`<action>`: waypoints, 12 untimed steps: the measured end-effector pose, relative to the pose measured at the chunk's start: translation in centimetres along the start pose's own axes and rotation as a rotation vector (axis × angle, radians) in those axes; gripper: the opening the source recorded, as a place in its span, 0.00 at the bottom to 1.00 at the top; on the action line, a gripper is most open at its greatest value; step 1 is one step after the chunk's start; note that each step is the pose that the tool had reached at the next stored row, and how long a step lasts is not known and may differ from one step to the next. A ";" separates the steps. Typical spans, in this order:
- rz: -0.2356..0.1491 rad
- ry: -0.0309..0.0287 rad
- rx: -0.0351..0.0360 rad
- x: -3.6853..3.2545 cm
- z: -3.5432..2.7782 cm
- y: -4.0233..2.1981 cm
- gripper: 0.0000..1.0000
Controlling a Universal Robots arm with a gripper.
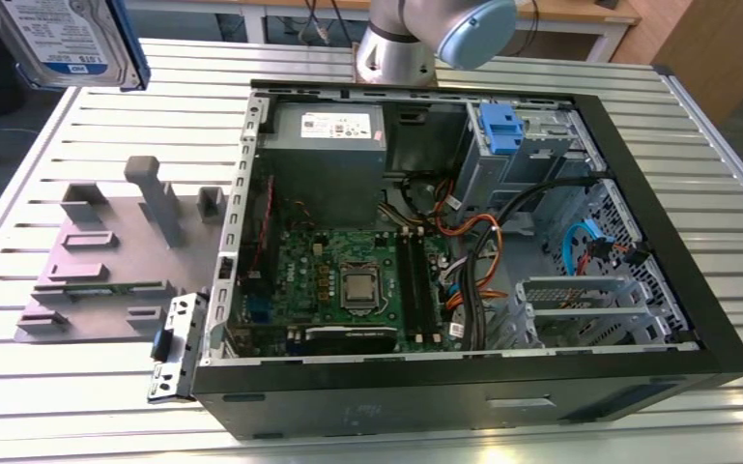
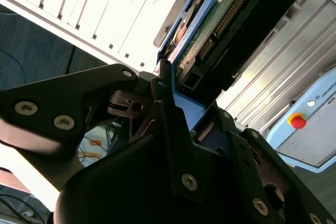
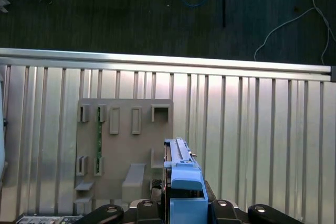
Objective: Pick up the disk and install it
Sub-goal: 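Pick up the disk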
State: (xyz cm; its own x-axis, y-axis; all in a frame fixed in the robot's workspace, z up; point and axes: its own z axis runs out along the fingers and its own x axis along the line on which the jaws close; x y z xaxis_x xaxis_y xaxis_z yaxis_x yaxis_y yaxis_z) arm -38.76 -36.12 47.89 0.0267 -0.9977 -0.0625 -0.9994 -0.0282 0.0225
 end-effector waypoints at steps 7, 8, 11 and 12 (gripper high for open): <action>0.000 0.0000 0.0001 0.01 0.00 -0.26 0.37; 0.000 0.0000 0.0000 0.01 -0.01 -0.30 0.37; 0.000 0.0000 0.0000 0.01 -0.01 -0.43 0.37; 0.000 0.0000 0.0000 0.01 -0.01 -0.48 0.37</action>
State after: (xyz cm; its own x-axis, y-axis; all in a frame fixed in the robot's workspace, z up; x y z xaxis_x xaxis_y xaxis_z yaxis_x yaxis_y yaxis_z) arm -38.28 -36.12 47.89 0.0267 -0.9977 -0.0625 -0.9994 -0.0282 0.0225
